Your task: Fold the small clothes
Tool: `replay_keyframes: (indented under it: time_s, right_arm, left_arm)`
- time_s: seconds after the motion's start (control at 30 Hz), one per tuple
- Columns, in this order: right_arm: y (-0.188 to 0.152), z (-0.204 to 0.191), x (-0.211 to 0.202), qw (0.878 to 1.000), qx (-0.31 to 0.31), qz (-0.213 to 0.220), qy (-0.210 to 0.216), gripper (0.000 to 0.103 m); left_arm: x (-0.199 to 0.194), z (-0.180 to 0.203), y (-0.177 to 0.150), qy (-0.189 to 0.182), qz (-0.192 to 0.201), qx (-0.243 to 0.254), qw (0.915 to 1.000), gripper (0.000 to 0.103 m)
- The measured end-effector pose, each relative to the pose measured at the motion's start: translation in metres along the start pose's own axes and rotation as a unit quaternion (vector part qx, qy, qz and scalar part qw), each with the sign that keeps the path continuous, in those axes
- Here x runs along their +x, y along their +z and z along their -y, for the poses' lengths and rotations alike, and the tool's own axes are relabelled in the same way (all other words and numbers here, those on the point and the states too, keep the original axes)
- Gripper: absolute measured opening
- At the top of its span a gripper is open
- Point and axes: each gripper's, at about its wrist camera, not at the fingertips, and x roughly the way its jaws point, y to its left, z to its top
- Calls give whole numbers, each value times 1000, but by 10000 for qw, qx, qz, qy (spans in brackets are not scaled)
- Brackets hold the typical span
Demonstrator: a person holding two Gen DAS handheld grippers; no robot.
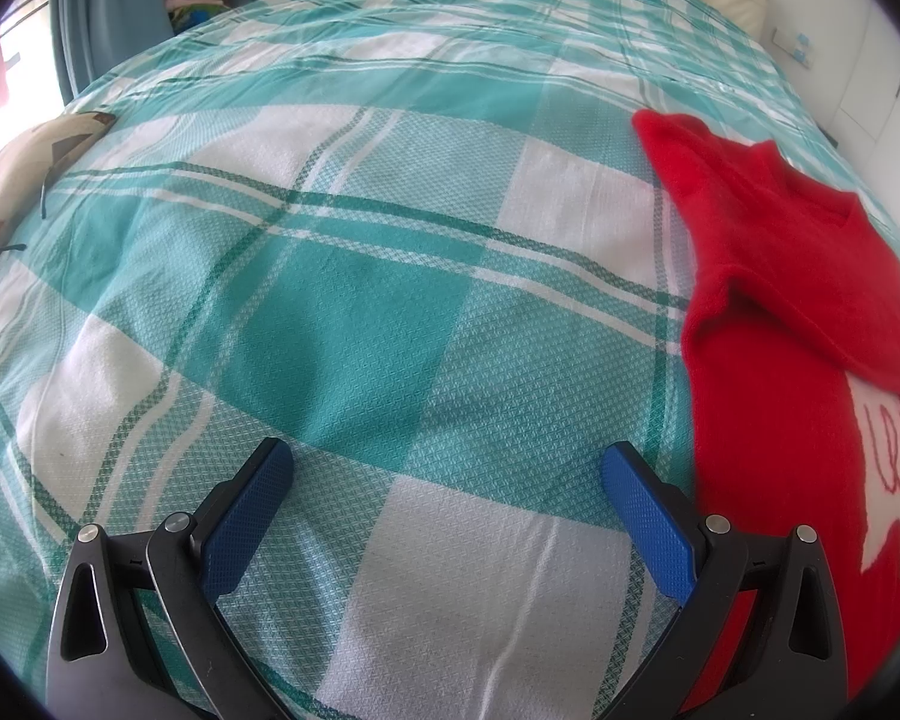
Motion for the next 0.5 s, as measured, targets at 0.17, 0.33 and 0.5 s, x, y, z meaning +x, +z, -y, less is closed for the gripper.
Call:
replay_keyframes:
  time_s: [0.17, 0.33, 0.5]
  right_arm:
    - [0, 0, 0, 10000, 1, 1, 0, 98]
    - [0, 0, 0, 10000, 0, 0, -1, 98]
    - [0, 0, 0, 10000, -3, 5, -6, 98]
  left_arm:
    - [0, 1, 0, 8, 6, 4, 10000, 103]
    - [0, -3, -1, 15, 29, 3, 10000, 103]
    - [-1, -5, 0, 10, 24, 0, 10000, 103]
